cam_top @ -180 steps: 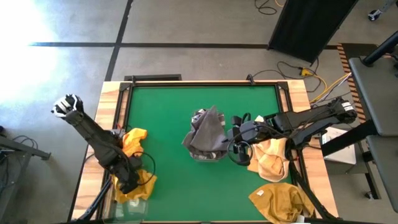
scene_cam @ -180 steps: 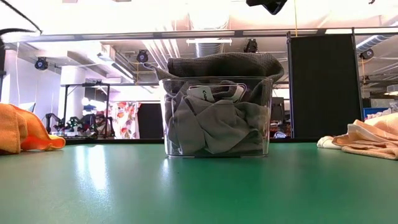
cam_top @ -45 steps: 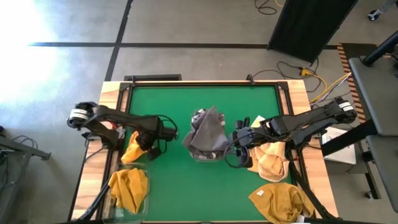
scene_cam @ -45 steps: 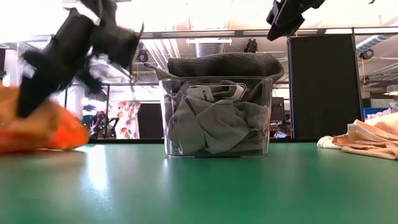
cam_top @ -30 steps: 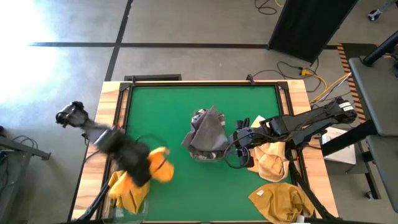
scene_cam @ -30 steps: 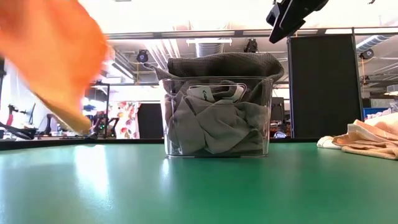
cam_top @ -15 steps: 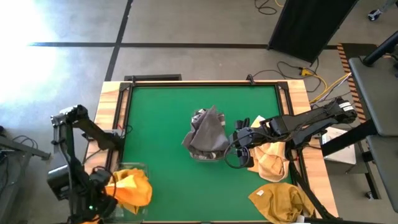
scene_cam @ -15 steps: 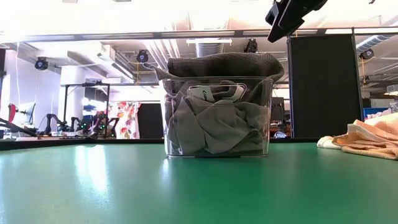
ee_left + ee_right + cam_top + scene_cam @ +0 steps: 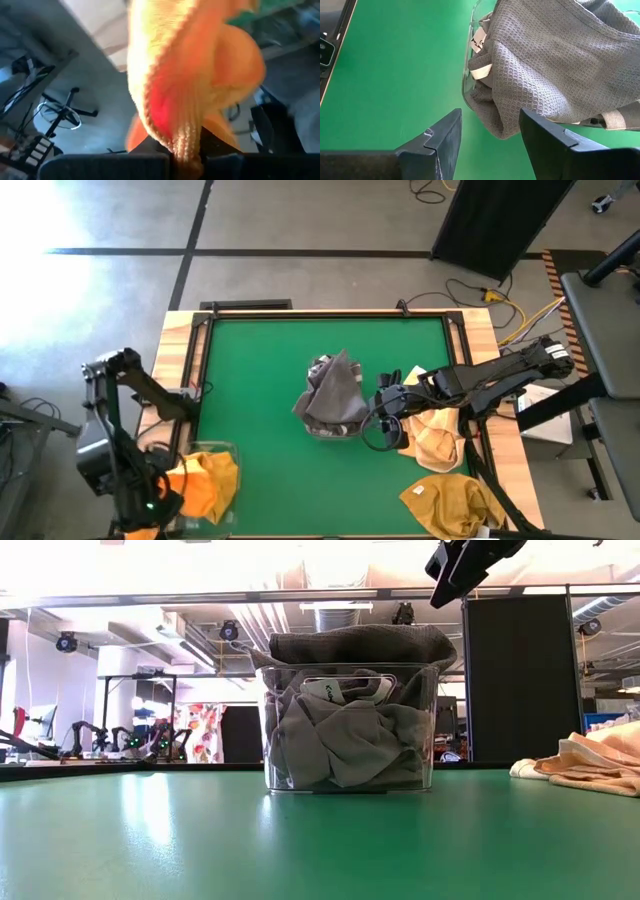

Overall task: Sort towels by color in basket
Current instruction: Put the top yellow towel into the bottom transparent bin

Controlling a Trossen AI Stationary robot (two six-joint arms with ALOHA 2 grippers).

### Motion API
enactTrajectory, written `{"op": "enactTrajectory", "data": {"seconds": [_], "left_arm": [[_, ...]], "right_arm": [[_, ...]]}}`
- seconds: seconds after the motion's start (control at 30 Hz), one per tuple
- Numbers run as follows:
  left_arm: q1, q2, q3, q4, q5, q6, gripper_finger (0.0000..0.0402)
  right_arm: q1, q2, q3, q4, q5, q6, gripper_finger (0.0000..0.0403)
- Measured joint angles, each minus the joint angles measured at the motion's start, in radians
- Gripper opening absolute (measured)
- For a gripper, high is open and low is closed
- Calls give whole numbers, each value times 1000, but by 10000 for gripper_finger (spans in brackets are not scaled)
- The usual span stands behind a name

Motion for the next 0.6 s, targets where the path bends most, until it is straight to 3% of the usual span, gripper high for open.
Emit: {"op": "enactTrajectory", "data": {"seconds": [0.3, 0.6], "left_arm": [[153, 133, -7, 148, -13, 395, 0], [308, 277, -60, 47, 94, 989, 0]], "right_arm": [[0, 0, 0, 0, 0, 29, 192], [0, 0, 0, 0, 0, 61, 192]]}}
